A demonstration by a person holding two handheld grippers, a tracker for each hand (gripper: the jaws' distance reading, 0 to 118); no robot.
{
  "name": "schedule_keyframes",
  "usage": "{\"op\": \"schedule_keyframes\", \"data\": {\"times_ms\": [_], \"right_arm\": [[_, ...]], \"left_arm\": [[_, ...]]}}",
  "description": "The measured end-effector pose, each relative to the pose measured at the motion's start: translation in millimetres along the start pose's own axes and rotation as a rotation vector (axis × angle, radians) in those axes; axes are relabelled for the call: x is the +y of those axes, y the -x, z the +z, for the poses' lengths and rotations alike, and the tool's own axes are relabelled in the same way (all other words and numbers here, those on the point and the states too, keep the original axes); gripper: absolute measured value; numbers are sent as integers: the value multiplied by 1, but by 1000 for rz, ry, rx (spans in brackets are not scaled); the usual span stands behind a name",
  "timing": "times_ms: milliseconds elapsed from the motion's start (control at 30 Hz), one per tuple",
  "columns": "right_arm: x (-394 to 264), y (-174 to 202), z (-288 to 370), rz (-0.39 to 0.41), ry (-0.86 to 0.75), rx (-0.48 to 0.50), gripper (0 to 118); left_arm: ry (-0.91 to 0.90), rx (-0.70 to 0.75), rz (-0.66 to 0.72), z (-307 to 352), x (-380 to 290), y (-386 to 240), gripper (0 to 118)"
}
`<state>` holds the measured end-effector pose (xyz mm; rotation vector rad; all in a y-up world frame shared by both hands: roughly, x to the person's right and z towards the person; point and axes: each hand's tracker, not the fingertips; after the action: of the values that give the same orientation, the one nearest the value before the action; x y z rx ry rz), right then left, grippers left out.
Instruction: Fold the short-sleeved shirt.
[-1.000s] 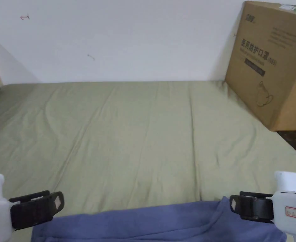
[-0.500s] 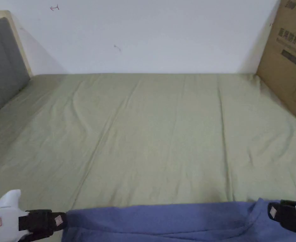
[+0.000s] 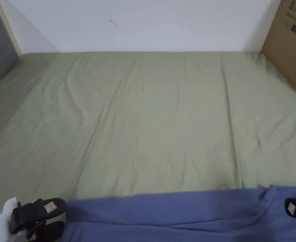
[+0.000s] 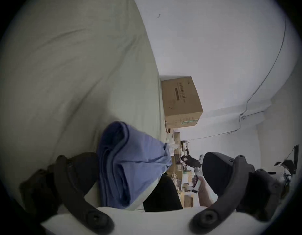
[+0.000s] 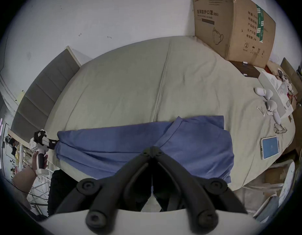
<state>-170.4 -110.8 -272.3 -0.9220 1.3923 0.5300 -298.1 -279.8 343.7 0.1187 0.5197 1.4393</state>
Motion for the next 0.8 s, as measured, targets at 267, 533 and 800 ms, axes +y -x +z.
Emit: {"op": "schedule_keyframes", "data": {"times_ms": [267, 533, 800], "right_arm": [[-2, 11, -7, -2, 27, 20, 0], [-8, 16, -18, 28, 66, 38, 0], [-12, 29, -30, 70, 88, 50, 0]], "left_arm": [[172, -55, -54, -43, -2, -3, 118], [115, -137, 123, -52, -1, 12, 107], [78, -29, 23, -38, -8, 14, 67]]}}
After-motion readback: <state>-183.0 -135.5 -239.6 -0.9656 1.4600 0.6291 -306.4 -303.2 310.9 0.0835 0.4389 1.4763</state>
